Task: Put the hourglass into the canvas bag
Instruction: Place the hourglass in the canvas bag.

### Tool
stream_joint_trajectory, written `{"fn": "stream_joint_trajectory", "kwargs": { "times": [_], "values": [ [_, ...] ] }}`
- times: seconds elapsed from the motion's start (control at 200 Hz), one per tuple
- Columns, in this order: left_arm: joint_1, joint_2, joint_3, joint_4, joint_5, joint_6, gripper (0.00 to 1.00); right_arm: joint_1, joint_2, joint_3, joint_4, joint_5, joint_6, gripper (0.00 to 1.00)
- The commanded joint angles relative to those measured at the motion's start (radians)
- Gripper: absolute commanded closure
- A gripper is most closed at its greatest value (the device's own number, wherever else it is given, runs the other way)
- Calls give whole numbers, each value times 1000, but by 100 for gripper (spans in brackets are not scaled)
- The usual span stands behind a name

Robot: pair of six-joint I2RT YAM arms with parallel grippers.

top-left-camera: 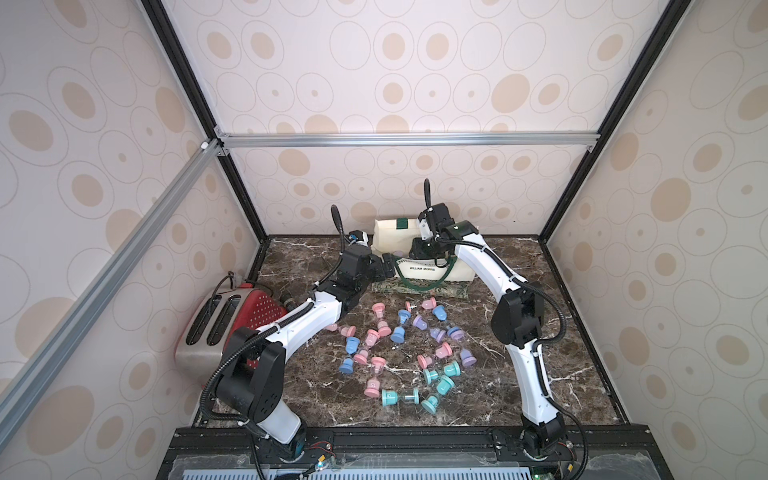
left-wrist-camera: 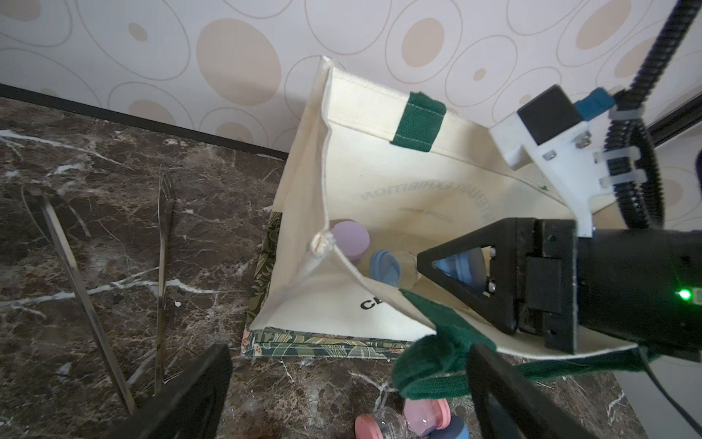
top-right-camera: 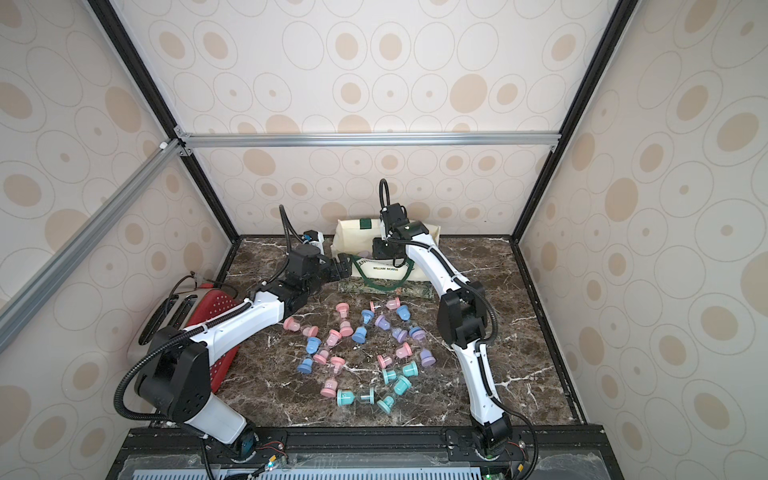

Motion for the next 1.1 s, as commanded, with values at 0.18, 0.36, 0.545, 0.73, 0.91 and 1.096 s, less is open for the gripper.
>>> {"fn": "stream_joint_trajectory", "kwargs": {
  "times": [0.18,0.36,0.545,0.73,0.91,1.096],
  "values": [
    [-4,-12,6,6,-25,-12,3,-15,10,-60,5,22,-7,80],
    [-4,-18,9,-2,-23,-7,3,-30,8,-87,-1,35,4,68],
    [-4,-22,12,-5,-22,-6,3,-33,-2,-91,-11,79,7,52],
    [-5,-26,22,-15,-23,1,3,-34,-28,-89,-32,124,10,36],
    [-5,-33,32,-21,-18,-1,2,-34,-69,-88,-52,172,-1,24],
    [-4,-42,49,-39,-10,-2,3,-34,-123,-79,-55,154,4,14]
  ]
}}
